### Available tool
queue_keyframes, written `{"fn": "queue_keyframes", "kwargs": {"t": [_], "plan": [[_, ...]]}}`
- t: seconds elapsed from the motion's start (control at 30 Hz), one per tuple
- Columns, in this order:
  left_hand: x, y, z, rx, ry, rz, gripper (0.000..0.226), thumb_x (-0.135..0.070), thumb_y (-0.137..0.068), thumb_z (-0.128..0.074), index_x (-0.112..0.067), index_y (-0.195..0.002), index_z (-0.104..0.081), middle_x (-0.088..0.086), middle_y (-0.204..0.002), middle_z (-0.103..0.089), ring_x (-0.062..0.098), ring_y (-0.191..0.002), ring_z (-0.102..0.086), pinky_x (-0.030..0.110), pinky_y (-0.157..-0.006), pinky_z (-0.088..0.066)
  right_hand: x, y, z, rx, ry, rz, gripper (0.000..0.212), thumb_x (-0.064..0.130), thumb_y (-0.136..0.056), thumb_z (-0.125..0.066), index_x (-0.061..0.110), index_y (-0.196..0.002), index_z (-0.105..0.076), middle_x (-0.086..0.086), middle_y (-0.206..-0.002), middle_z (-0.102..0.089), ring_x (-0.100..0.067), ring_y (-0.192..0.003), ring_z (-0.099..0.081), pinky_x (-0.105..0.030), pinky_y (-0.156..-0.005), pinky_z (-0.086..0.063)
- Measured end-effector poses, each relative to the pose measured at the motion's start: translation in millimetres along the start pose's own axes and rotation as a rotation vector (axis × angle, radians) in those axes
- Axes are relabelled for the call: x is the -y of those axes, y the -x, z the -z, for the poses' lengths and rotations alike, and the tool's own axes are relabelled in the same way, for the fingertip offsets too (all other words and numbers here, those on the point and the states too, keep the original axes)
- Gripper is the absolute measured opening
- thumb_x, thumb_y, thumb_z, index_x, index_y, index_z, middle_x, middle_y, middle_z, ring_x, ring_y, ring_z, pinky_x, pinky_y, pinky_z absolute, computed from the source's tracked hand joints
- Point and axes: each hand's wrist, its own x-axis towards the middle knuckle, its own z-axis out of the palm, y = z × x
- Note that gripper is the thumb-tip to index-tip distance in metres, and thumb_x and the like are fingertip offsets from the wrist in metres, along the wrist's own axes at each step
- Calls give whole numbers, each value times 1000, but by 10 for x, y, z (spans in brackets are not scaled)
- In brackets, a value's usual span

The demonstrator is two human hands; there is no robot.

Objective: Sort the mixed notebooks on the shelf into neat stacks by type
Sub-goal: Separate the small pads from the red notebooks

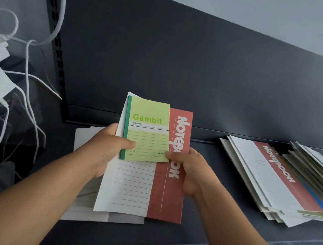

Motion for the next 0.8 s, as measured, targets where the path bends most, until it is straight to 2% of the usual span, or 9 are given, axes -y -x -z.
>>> {"fn": "queue_keyframes", "kwargs": {"t": [0.13, 0.33, 0.43, 0.5, 0.57, 0.67, 0.73, 0.8], "plan": [[-102, 3, -118, 83, 47, 22, 31, 5, -88, -59, -19, -107, -63, 8, -104, -73, 31, -97, -68, 48, -87, -53, 81, 57, 162, 32, -29, 37, 33, -6, -81, -69, 4, -112, -64, -15, -99, -76, -31, -81, -73, -43, -68, -60], [-244, -14, -524, 117, 36, -8, 30, 6, -86, -61, -17, -106, -64, 8, -98, -74, 30, -89, -70, 42, -72, -55, 244, 145, 516, 1, -38, 117, 28, -2, -81, -71, 9, -105, -64, -11, -93, -77, -27, -75, -73, -40, -64, -60], [-274, 4, -851, 101, 32, -50, 29, 4, -85, -64, -19, -103, -63, 7, -99, -74, 29, -91, -70, 44, -79, -55, 350, 224, 768, 14, 20, 182, 25, 3, -80, -76, 12, -100, -65, -8, -91, -77, -27, -80, -75, -44, -71, -61], [-296, 39, -1101, 132, 71, -60, 26, 0, -87, -62, -19, -106, -64, 8, -102, -74, 31, -96, -69, 50, -87, -53, 424, 280, 999, -17, 34, 213, 30, 1, -78, -77, 11, -103, -64, -9, -95, -77, -30, -87, -74, -47, -78, -61], [-321, 65, -1371, 165, 128, -81, 28, -3, -91, -57, -20, -113, -62, 9, -106, -73, 32, -97, -69, 48, -83, -53, 504, 331, 1280, -40, 6, 234, 32, -2, -79, -75, 8, -107, -64, -11, -98, -76, -33, -91, -73, -49, -81, -59], [-366, 101, -1823, 196, 198, -83, 39, 0, -93, -49, -22, -124, -57, 13, -108, -72, 33, -94, -69, 44, -71, -55, 641, 398, 1778, -55, -48, 237, 36, -5, -81, -70, 4, -115, -62, -14, -102, -75, -34, -92, -73, -44, -75, -61], [-373, 136, -2156, 230, 200, -35, 34, 0, -93, -47, -12, -122, -61, 18, -106, -71, 35, -89, -70, 44, -70, -55, 725, 461, 2139, -49, -75, 237, 35, -5, -83, -68, 4, -116, -61, -14, -103, -75, -34, -92, -73, -40, -69, -61], [-350, 164, -2514, 295, 151, 18, 30, -2, -92, -47, -8, -116, -64, 20, -104, -72, 35, -87, -71, 45, -73, -55, 798, 535, 2517, -56, -88, 247, 33, -5, -84, -67, 6, -115, -62, -13, -103, -75, -35, -95, -72, -43, -72, -62]]}}
